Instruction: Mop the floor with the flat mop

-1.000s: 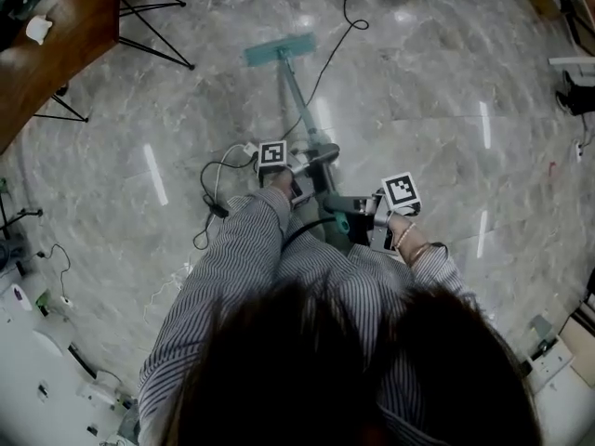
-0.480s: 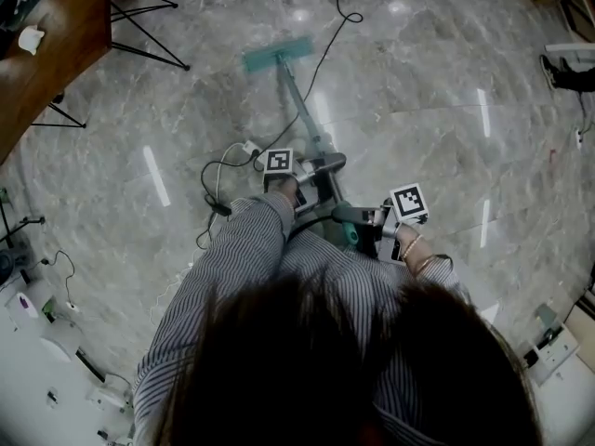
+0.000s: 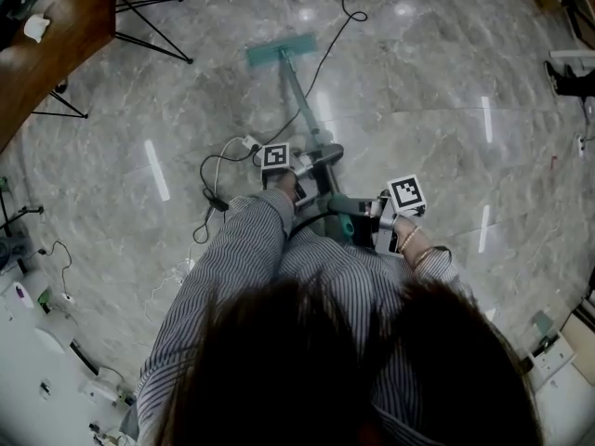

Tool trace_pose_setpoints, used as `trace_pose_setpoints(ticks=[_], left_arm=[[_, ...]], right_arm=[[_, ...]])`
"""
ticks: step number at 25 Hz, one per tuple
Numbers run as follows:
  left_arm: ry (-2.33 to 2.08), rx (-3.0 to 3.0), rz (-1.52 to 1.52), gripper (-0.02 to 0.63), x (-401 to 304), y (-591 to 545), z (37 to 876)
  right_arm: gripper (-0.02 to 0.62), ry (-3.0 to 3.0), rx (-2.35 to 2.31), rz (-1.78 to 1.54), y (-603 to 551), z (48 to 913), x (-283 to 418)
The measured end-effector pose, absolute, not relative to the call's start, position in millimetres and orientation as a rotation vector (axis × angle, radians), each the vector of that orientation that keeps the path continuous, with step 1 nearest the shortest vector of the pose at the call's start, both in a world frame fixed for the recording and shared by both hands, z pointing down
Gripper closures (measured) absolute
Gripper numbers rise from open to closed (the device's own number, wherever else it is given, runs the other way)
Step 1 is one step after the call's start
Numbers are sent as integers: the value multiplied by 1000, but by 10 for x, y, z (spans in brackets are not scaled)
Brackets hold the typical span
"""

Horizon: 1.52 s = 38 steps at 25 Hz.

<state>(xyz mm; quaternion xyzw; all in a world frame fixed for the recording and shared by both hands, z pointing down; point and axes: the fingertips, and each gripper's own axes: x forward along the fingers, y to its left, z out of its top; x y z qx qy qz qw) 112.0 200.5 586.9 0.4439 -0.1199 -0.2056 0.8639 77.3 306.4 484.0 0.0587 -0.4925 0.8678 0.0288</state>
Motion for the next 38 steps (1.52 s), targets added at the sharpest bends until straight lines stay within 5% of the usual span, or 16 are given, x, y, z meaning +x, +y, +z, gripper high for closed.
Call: trace_pose_setpoints(ticks=[20, 38], left_arm=[[-293, 926, -461, 503, 656, 963, 5913], [-342, 997, -345, 483, -598, -2296, 6116]], right_arm=[[428, -1597, 179, 2696, 2045, 4890, 283], [428, -1571, 211, 2656, -1223, 5012, -1141]])
